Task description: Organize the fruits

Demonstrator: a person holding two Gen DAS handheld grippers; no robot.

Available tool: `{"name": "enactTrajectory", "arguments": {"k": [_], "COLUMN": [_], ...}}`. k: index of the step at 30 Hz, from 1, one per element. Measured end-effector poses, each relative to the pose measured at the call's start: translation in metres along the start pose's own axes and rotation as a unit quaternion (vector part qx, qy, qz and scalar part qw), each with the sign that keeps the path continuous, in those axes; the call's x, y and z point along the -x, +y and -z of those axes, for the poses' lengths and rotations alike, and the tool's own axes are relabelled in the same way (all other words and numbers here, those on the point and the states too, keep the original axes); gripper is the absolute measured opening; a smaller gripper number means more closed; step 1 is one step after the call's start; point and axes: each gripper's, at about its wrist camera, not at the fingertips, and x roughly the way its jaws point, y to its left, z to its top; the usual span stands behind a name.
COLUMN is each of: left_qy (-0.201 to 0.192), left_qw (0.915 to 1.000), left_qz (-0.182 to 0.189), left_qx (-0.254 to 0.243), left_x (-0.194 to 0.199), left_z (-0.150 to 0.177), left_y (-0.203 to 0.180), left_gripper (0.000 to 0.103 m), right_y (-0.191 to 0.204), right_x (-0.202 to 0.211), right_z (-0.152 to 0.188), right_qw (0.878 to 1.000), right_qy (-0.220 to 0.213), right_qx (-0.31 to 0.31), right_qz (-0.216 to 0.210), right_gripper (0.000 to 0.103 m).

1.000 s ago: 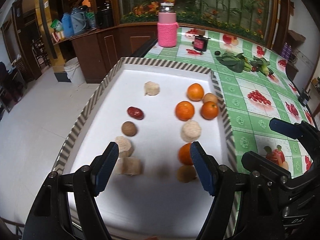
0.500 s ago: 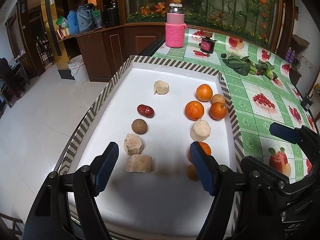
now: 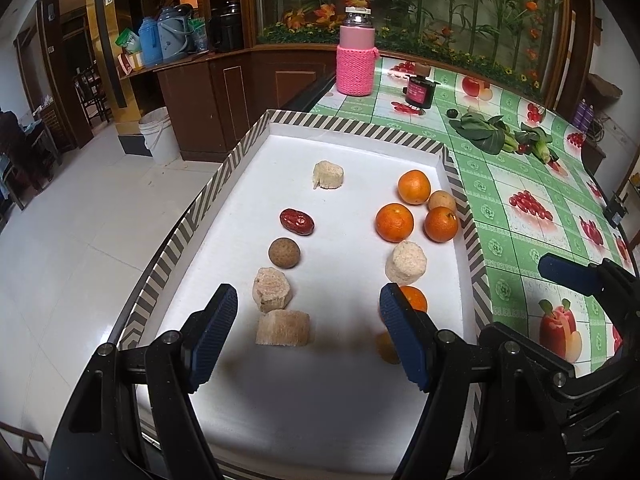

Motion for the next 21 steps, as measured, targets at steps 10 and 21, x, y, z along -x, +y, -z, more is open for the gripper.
{"name": "enactTrajectory", "arguments": {"k": [10,21], "left_qy": [-0.007,-0.012], "left_qw": [0.9999,0.9999], "left_qz": [-0.007,-0.009], "left_qx": [0.002,-0.005], "left_x": [0.0017,0.0055], "left_z": [0.0005,-0.0058], "left_y": [0.0028,-0.0035], "left_gripper": [0.074,0.074], "right_y": [0.0037,-0.0050], "right_x": [-0.0018,0.0056], "right_z": [-0.0003,0.0013], "right_qw": [1.000,1.000], "right_qy": [0.003,-0.005], "right_qx": [0.005,-0.006], "right_qz": [-0.003,0.001], "right_gripper": [0.091,0.091]}}
